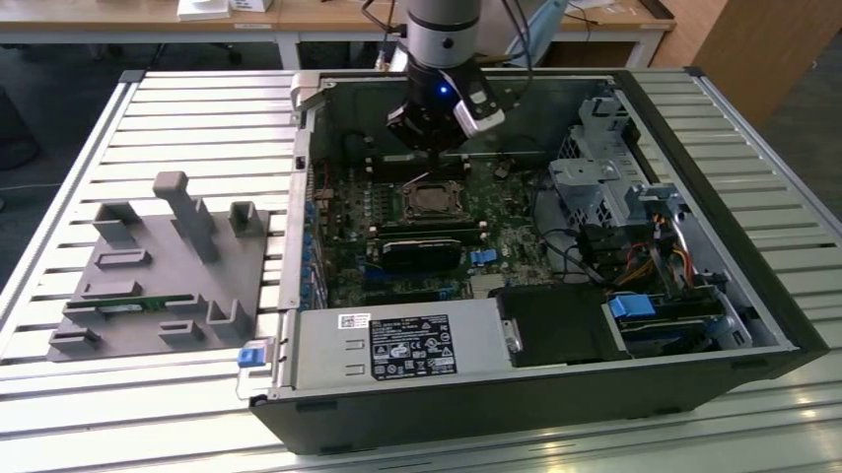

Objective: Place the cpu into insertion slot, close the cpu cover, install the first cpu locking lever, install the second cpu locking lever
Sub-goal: 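Install the first cpu locking lever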

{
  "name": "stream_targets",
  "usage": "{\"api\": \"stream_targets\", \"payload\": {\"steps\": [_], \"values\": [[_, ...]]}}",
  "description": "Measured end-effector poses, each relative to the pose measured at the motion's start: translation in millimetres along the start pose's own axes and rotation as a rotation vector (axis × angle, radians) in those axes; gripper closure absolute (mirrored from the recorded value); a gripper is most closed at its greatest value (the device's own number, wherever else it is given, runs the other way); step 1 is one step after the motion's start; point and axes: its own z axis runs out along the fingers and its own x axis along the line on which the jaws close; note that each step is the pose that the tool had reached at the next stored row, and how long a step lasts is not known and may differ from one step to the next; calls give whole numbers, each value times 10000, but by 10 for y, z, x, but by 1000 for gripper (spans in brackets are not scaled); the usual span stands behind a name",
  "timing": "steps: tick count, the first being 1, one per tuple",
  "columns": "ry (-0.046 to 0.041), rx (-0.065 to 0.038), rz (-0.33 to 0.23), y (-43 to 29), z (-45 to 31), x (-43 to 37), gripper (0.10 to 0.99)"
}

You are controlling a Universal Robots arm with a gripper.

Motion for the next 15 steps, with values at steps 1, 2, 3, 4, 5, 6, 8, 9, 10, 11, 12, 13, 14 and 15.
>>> {"api": "stream_targets", "payload": {"steps": [1, 2, 3, 4, 5, 6, 8, 9, 10, 11, 12, 13, 14, 15], "values": [[0, -1, 0, 1, 2, -4, 980], [-1, -2, 1, 1, 4, -11, 980], [-2, -3, -1, 3, 6, -19, 980], [-1, -2, -1, 3, 8, -24, 980], [0, -1, -1, 4, 11, -30, 980], [0, 1, 0, 4, 14, -35, 980], [0, 0, 0, 5, 21, -44, 980], [-1, -1, 0, 5, 26, -48, 980], [0, -1, 0, 6, 31, -51, 980], [0, -1, 0, 7, 35, -55, 980], [-1, -2, 0, 7, 40, -59, 980], [-1, -1, 0, 8, 45, -63, 980], [0, 0, 0, 9, 50, -67, 980], [0, -1, 0, 10, 56, -71, 980]]}}
